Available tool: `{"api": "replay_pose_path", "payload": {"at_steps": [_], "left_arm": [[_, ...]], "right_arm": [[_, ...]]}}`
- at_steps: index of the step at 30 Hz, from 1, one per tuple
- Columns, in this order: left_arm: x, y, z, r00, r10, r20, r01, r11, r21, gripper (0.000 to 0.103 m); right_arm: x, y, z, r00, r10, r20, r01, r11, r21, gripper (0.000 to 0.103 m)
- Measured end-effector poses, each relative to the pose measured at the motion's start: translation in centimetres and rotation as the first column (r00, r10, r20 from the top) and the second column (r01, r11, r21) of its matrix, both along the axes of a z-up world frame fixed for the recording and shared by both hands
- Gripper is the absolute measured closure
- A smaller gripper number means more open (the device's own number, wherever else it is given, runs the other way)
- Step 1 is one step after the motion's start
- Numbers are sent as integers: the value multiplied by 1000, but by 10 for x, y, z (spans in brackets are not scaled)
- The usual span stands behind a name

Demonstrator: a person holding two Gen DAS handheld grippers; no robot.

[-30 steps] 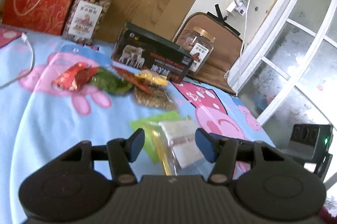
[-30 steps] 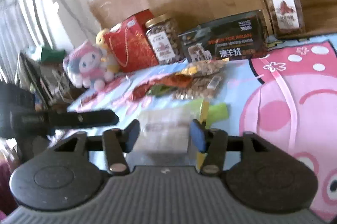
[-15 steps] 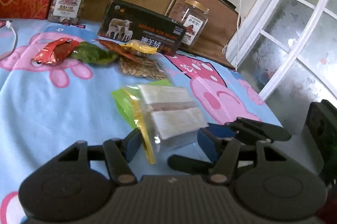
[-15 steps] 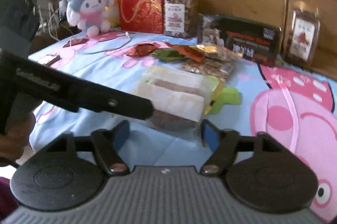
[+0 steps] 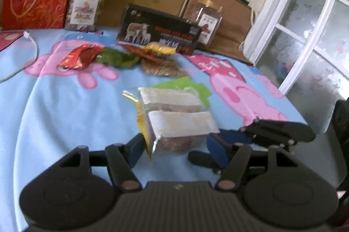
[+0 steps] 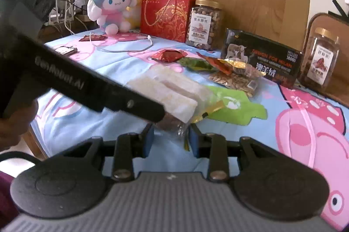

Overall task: Organize snacks
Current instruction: 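Carry the clear bag into the dark green box and release it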

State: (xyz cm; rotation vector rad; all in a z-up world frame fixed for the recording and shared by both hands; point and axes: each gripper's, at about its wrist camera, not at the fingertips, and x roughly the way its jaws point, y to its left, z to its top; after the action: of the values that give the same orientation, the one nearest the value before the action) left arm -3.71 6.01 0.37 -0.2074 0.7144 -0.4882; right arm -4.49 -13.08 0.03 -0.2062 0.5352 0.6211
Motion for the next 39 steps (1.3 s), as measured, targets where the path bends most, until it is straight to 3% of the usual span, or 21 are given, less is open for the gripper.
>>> {"api": "replay_pose_path", "payload": {"at_steps": [2, 6, 14, 33, 39], "left_arm": [[-1, 1, 3, 1000, 8, 4, -8, 1000, 13, 25], [-3, -3, 11, 999, 26, 31, -28, 998, 56, 16], [2, -4, 8, 995, 95, 8, -95, 986, 136, 16], [3, 5, 2, 994, 113, -12, -111, 988, 110, 11], [0, 13, 8, 996, 90, 0, -90, 996, 20, 15]], "right_arm": [[3, -1, 0, 1000, -10, -17, 10, 1000, 12, 53], [3, -2, -1, 999, -16, -32, 17, 1000, 25, 47], [3, -1, -1, 999, -19, -50, 21, 999, 40, 40], [3, 2, -2, 998, -23, -52, 26, 998, 52, 30], [5, 0, 0, 998, -47, -49, 50, 997, 51, 29]]}}
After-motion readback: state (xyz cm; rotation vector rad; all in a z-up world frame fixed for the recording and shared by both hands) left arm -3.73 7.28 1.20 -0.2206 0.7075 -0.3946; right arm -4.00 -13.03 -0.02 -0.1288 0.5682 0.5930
